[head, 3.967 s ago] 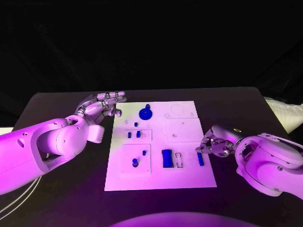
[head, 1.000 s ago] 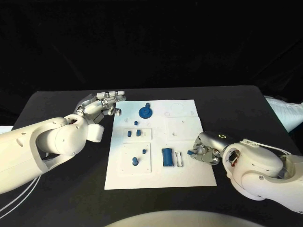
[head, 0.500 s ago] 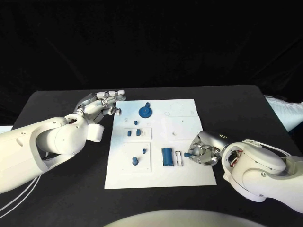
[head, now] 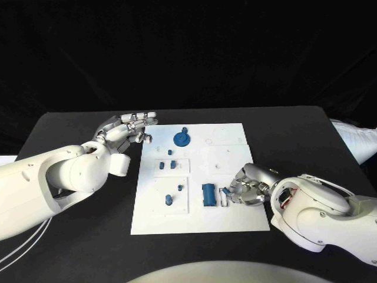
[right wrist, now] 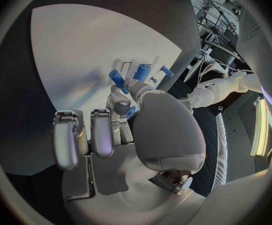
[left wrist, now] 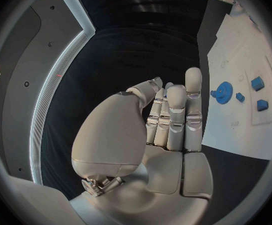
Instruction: Assemble the parts on the task board
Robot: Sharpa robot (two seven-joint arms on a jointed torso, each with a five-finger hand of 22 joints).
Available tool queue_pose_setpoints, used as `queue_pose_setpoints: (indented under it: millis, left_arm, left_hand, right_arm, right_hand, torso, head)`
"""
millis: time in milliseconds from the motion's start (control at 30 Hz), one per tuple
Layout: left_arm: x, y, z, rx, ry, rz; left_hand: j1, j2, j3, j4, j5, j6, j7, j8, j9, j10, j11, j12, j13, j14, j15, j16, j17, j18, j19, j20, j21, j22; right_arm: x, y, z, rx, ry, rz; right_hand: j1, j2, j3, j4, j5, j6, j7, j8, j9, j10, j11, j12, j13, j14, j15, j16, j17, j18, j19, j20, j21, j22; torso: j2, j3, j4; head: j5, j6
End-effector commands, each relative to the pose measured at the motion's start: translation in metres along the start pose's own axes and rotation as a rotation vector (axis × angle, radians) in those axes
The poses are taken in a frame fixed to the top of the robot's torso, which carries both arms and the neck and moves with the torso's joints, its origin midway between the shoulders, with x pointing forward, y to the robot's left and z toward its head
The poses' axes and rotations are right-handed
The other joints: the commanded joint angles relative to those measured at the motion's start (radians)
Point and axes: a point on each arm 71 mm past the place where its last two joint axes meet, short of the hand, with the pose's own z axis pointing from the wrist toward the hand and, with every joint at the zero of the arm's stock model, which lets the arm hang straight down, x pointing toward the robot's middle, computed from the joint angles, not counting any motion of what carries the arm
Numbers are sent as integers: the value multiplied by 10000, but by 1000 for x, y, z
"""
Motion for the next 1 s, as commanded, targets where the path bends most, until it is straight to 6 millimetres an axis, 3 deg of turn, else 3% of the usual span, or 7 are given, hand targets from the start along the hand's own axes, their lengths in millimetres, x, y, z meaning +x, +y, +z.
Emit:
queue_pose_setpoints:
  millis: [33, 233, 767, 900, 1000]
  left_arm:
    - [4, 0, 0, 55, 233, -48]
    - [4, 0, 0, 38, 237, -49]
    - [5, 0, 0, -20, 297, -67]
    - [5, 0, -1, -36, 312, -76]
    - [5, 0, -1, -44, 316, -80]
  left_hand:
    - [0, 75, -27, -52, 8, -52, 14, 34, 0, -38, -3, 62, -6, -73, 20, -17, -10, 188, -63, -28, -67, -9]
    - [-1, 85, -32, -57, 8, -58, 17, 39, -1, -47, -1, 74, -7, -76, 21, -14, -17, 188, -61, -27, -67, -8]
    - [-1, 85, -32, -57, 8, -58, 17, 39, -1, -47, -1, 74, -7, -76, 21, -14, -17, 188, -61, -27, -67, -8]
    - [-9, 83, -40, -57, 6, -64, 19, 42, -1, -55, 2, 80, -8, -81, 23, -17, -31, 189, -66, -27, -81, -17]
    - [-9, 83, -40, -57, 6, -64, 19, 42, -1, -55, 2, 80, -8, -81, 23, -17, -31, 189, -66, -27, -81, -17]
  right_arm:
    - [5, -4, 3, 651, 506, -33]
    - [8, -4, 7, 814, 793, -490]
    - [11, -2, 14, 840, 869, -940]
    - [11, 0, 15, 789, 840, -1011]
    - [11, 0, 15, 752, 800, -1059]
  right_hand:
    - [-240, 0, -130, 168, 234, 88, -36, 20, 7, 94, -17, 33, 20, 615, -92, 61, 137, -176, 291, -56, 13, 1771]
    - [-561, -7, -613, 416, 899, 219, -91, 73, 65, 142, -61, 85, 70, 624, -134, 92, 190, -184, 314, -94, 30, 1796]
    - [-846, 252, -1358, 812, 1206, 438, -192, 171, 197, 260, -134, 287, 217, 640, -195, 145, 286, -205, 378, -153, 84, 1865]
    - [-1052, 376, -1703, 1100, 1595, 517, -227, 199, 246, 340, -163, 476, 345, 650, -219, 178, 343, -212, 399, -180, 102, 1888]
    - [-1228, 414, -1985, 1310, 1648, 548, -233, 202, 269, 370, -167, 540, 399, 653, -225, 190, 366, -215, 407, -189, 109, 1897]
  torso:
    - [1, 3, 4]
    - [5, 1, -1]
    - [4, 7, -5]
    - [8, 11, -9]
    - [1, 11, -7]
  head:
    - [-6, -7]
    - [16, -15]
    - [26, -18]
    - [18, -14]
    - [8, -8]
